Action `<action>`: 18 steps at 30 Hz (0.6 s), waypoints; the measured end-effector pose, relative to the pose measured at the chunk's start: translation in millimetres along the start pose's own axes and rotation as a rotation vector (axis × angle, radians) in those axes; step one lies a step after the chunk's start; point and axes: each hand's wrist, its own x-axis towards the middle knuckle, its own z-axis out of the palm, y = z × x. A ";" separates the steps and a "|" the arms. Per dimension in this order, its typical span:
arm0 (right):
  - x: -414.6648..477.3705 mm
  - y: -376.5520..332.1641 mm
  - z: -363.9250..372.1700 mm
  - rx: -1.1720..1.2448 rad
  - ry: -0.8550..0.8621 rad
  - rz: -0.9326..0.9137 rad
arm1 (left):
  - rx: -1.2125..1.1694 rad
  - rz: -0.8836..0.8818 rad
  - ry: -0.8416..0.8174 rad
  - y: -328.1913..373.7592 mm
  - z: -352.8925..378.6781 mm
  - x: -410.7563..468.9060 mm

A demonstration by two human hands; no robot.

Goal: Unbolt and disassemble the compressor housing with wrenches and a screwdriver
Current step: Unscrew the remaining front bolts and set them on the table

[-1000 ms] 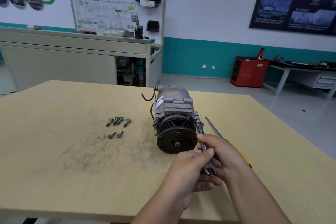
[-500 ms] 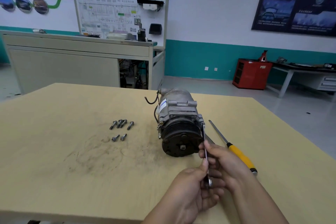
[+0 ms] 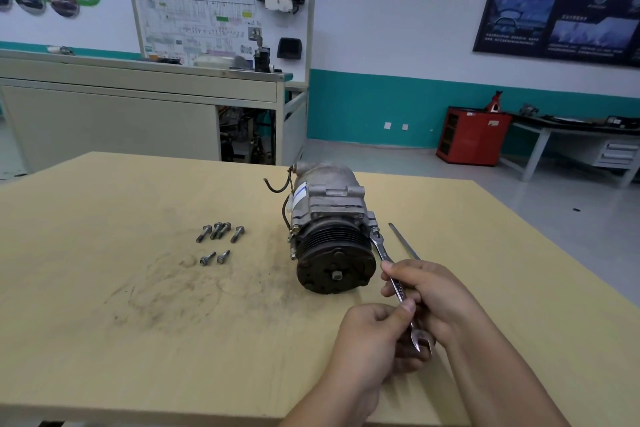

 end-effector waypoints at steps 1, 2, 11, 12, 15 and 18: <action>-0.3 -0.7 -1.2 -0.005 0.001 0.005 | 0.001 0.008 -0.005 0.8 1.1 0.2; -0.3 -1.2 -2.7 -0.002 -0.005 0.013 | -0.001 0.012 -0.011 1.8 2.0 0.3; 5.9 -6.4 -14.8 0.347 -0.263 0.236 | -0.218 -0.080 -0.103 17.9 14.0 0.2; 6.9 -6.4 -13.6 0.384 -0.259 0.240 | -0.263 -0.098 -0.116 19.0 14.9 -0.2; 8.6 -7.4 -8.6 0.424 -0.226 0.225 | -0.316 -0.121 -0.156 19.2 12.0 -2.2; 8.6 -7.4 -6.5 0.344 -0.149 0.203 | -0.247 -0.101 -0.149 18.7 5.4 -3.1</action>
